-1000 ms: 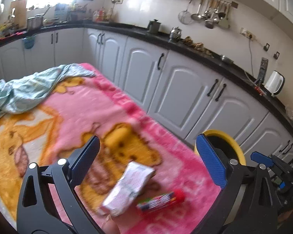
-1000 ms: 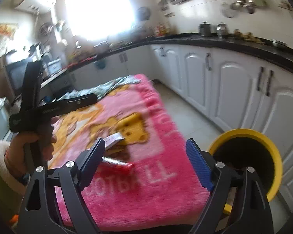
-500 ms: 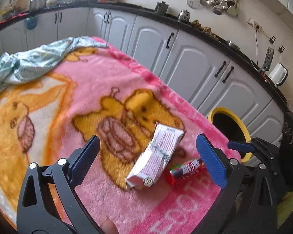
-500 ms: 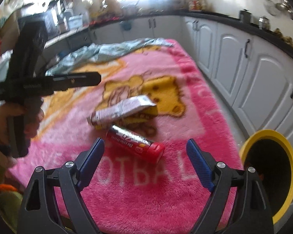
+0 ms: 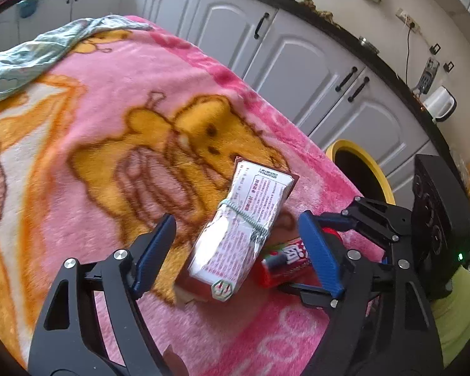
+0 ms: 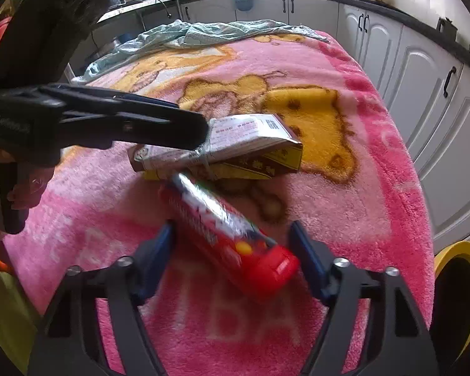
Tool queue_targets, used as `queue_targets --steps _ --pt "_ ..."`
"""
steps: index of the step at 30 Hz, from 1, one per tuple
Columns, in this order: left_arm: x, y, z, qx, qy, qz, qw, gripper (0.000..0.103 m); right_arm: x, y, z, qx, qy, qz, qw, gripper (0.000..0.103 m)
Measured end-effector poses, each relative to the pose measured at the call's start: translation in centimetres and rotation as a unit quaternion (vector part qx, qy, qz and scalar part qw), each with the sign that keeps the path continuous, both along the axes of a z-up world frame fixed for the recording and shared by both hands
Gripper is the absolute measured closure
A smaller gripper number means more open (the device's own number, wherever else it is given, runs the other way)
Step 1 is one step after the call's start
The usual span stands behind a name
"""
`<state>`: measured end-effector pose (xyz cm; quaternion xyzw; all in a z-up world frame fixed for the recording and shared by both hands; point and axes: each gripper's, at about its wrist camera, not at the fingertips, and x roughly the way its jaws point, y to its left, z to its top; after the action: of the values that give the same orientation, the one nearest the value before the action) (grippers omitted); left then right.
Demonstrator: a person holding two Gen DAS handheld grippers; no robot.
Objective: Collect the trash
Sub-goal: 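Grasp the white milk carton with the left tool while the right tool grasps the red tube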
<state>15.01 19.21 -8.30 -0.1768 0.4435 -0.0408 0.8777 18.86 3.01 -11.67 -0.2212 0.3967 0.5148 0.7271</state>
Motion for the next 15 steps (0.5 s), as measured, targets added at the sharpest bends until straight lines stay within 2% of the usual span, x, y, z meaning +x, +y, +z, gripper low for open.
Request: queue_targets --steps 4,7,10,15 --pt "1.3 -0.5 -0.8 0.001 0.017 -0.005 0.9998 0.041 0.0 -0.9 0.1 -0.001 0.007 -0.001 1.0 0.063" --pt "2.0 -0.3 -1.2 -0.001 0.031 -0.002 0.9995 0.051 -0.5 -1.9 0.3 -0.016 0.001 0.005 1.0 0.073" --pt "2.6 -0.2 -1.7 -0.002 0.044 -0.001 0.999 0.067 -1.2 -2.8 0.5 -0.029 -0.002 0.008 1.0 0.073" --pt "2.7 -0.2 -1.8 -0.005 0.042 0.0 0.9991 0.071 -2.0 -5.1 0.6 -0.033 0.006 -0.009 0.999 0.074"
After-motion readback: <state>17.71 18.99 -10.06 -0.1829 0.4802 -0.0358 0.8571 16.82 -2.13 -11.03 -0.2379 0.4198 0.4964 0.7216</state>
